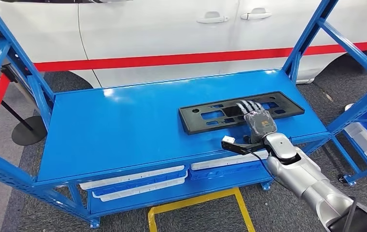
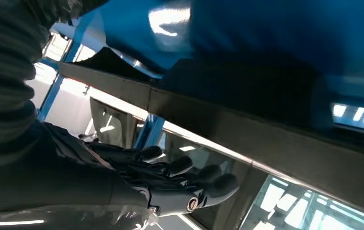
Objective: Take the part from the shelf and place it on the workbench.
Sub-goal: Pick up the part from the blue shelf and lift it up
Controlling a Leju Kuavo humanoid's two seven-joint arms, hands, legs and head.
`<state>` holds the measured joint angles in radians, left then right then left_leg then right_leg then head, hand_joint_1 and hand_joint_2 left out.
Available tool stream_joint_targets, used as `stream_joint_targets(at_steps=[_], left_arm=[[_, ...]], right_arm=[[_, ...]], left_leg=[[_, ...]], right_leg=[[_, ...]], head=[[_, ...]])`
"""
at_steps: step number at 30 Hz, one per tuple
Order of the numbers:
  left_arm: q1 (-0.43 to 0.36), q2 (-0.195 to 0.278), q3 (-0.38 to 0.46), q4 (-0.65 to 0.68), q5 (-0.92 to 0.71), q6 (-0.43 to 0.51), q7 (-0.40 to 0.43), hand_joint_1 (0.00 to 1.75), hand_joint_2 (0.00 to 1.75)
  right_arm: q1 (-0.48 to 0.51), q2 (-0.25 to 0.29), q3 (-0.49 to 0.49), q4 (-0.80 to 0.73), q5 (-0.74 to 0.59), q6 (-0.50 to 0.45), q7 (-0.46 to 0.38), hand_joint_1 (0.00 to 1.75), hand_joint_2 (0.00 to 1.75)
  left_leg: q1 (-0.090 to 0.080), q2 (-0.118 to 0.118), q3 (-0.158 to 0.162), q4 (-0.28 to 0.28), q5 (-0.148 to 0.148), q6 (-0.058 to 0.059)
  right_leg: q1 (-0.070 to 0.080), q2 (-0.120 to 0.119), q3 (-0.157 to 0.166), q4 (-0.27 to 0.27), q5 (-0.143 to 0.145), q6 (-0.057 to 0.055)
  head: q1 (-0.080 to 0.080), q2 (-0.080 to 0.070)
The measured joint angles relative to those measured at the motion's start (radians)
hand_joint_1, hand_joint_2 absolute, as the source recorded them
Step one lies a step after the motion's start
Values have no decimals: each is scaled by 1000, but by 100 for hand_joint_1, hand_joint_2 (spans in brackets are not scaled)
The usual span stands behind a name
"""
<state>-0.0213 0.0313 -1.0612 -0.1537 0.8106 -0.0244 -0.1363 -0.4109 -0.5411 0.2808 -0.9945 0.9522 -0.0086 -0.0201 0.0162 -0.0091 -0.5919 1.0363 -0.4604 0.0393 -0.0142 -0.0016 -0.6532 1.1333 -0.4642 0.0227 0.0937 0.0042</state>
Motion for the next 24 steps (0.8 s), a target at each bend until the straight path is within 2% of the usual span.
stream_joint_targets(at_steps=[1, 2, 5, 6, 9, 10, 18, 24], left_arm=[[0, 0, 0, 0, 2, 1, 0, 0, 0], [-1, 1, 0, 0, 4, 1, -1, 0, 0], [-2, 3, 2, 1, 10, 4, -2, 0, 0], [-2, 3, 2, 1, 12, 4, -2, 0, 0], [-2, 3, 3, 1, 15, 4, -6, 0, 0], [-3, 2, 4, 1, 16, 4, -7, 0, 0], [-4, 1, 6, 1, 24, 4, -13, 0, 0], [-3, -37, 6, 1, 24, 47, 2, 0, 0]], right_arm=[[-5, -4, 2, 5, 5, 4, -1, 0, 175], [-10, -6, 4, 11, 10, 4, -2, 0, 175], [-23, -4, 11, 27, 27, -20, 3, 0, 175], [-24, -1, 13, 33, 33, -35, 8, 11, 175], [-30, 23, 13, 55, 42, -79, 30, 142, 175], [-31, 34, 13, 63, 42, -89, 38, 175, 175], [-56, 135, 14, 151, 44, -128, 50, 168, 175], [-59, 158, 14, 170, 39, -145, 52, 168, 175]], left_leg=[[-1, 0, 3, 0, -3, -3], [-3, -1, 4, 0, -5, -7], [-5, 1, 7, -3, -10, -4], [-5, 2, 10, -5, -11, -2], [-3, 2, 18, -13, -10, -7], [-3, 2, 21, -16, -9, -9], [-3, 2, 28, -26, -5, -21], [-2, 2, 31, -26, -5, -24]], right_leg=[[3, 1, 23, -55, 20, -4], [7, 1, 39, -91, 28, -7], [10, 4, 53, -112, 24, -1], [10, 5, 55, -112, 23, 0], [12, 6, 59, -112, 19, -6], [12, 6, 60, -111, 19, -8], [13, 7, 60, -110, 18, -18], [13, 7, 62, -111, 17, -19]], head=[[0, 0], [0, 0], [0, 0], [0, 0], [0, 0], [0, 0], [0, 0], [0, 0]])
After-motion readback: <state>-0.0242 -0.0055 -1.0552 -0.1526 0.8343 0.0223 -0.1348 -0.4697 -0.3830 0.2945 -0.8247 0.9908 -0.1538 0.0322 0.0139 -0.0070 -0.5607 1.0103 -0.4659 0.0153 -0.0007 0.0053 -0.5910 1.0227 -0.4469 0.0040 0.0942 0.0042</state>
